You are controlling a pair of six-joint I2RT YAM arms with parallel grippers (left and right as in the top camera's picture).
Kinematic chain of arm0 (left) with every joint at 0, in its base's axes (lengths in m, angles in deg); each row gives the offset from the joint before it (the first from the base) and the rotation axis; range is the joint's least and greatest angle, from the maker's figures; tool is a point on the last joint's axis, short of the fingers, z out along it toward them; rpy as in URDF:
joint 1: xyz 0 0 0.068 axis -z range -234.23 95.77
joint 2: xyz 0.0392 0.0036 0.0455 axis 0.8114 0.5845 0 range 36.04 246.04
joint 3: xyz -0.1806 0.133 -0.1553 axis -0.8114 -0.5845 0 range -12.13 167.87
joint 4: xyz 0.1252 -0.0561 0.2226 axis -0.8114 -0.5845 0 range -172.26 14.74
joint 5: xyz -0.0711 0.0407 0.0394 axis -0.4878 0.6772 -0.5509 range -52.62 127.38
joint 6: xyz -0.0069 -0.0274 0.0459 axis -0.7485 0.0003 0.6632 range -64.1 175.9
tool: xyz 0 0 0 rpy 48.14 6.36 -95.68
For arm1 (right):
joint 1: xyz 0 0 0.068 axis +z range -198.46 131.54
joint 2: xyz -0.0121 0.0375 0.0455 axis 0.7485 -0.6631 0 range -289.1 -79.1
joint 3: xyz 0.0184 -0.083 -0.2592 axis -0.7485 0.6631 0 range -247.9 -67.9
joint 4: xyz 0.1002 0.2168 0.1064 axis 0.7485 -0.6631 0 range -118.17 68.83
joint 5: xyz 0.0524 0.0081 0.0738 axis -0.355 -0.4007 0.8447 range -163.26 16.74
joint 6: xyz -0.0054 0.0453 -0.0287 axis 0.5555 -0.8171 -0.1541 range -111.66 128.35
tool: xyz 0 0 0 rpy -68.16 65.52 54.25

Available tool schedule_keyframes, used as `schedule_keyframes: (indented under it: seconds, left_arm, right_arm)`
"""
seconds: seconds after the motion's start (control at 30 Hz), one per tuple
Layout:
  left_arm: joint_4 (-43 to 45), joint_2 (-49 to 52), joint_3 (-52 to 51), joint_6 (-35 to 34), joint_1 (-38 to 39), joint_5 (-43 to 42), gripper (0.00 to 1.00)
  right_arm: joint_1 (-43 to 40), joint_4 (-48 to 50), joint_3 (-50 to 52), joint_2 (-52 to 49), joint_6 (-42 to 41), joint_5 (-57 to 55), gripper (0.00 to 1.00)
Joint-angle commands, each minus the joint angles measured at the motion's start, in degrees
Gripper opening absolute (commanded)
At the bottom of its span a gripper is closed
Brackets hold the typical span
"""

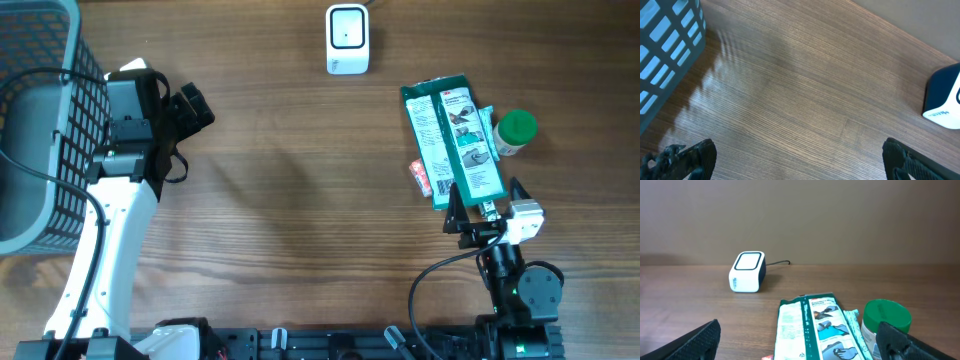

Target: Scan the item barcode

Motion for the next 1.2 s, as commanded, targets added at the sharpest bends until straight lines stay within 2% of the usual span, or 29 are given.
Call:
schedule_keyframes:
  seconds: [0.0, 0.73, 0.9, 1.17]
  left_arm:
    - [0.15, -0.04, 0.33, 0.68, -0.26, 0.55, 1.0]
    - [0.09, -1.33, 0.33, 0.68, -0.37, 0.35, 1.0]
    - [-0.11, -9.99, 0.33, 0.68, -0.31, 0.35, 1.0]
    - [-1.6, -33.75, 0.33, 0.68, -0.31, 0.35, 1.0]
  right_arm:
    - [0.02, 0.33, 0.04, 0.63, 1.18, 1.31, 1.0]
    - [0.02, 0.33, 0.04, 0.63, 1.18, 1.31, 1.0]
    - [0.02, 0.33, 0.04, 0.61, 1.16, 1.31, 1.0]
    - [0.02, 0.33, 0.04, 0.63, 1.18, 1.31, 1.0]
